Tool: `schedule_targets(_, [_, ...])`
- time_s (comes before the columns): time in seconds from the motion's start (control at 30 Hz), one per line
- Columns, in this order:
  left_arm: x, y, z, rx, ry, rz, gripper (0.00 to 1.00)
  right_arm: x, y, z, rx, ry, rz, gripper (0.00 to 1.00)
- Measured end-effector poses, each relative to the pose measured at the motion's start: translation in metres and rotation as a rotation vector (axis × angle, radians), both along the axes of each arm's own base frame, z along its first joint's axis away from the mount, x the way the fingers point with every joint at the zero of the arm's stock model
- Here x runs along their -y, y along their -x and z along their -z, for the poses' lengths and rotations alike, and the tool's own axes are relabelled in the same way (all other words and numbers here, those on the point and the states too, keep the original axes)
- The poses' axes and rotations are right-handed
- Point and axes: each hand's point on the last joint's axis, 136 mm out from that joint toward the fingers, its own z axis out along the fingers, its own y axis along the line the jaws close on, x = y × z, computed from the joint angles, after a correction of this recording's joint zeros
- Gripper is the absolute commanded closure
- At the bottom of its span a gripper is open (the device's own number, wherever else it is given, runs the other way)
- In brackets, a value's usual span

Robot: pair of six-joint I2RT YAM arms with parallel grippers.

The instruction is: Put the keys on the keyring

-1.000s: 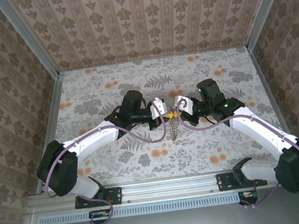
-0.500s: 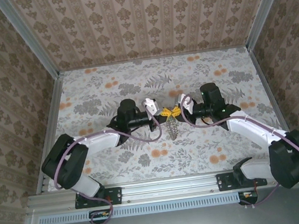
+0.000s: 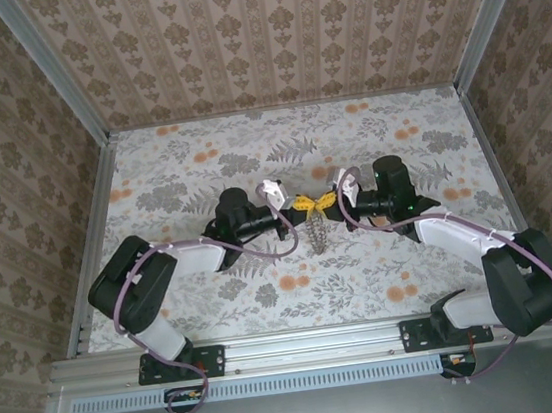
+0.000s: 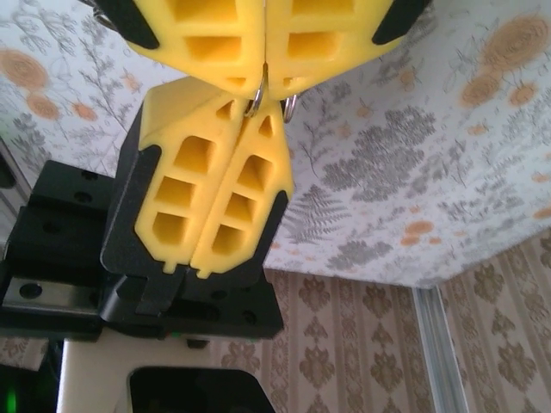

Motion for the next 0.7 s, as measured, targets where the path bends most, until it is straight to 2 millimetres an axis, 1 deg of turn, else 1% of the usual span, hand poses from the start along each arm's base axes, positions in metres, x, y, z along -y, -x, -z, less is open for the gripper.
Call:
schedule_targets(0.1, [-0.003, 0.004, -0.004, 0.018, -0.085, 0.018, 0.83, -0.001, 0.005, -0.003, 0.003, 0.061, -0.035, 1.0])
schedule_targets(0.27, [0.002, 0.007, -0.026, 0.098, -0.2, 0.069, 0.81, 0.003, 0.012, -0.02, 0.054, 0.136, -0.073, 1.0])
schedule_targets(0.33, [0.003, 0.01, -0.027, 0.111, -0.237, 0.09, 0.8, 0.002, 0.015, -0.024, 0.068, 0.159, -0.086, 1.0])
schedule_targets(0.43, [0.004, 0.015, -0.021, 0.111, -0.3, 0.12, 0.8, 0.001, 0.021, -0.025, 0.076, 0.19, -0.103, 1.0])
schedule_targets(0.47, [0.005, 0.017, -0.02, 0.113, -0.315, 0.129, 0.81, 0.002, 0.023, -0.023, 0.072, 0.2, -0.107, 1.0])
schedule_targets(0.57, [0.007, 0.021, -0.013, 0.108, -0.366, 0.159, 0.99, 0.004, 0.026, -0.017, 0.055, 0.23, -0.108, 1.0])
schedule_targets(0.67, [0.007, 0.027, -0.006, 0.122, -0.394, 0.18, 1.0, 0.005, 0.03, -0.011, 0.039, 0.26, -0.113, 1.0])
schedule_targets(0.7, [0.007, 0.027, -0.005, 0.12, -0.398, 0.182, 1.0, 0.005, 0.031, -0.01, 0.035, 0.268, -0.116, 0.98])
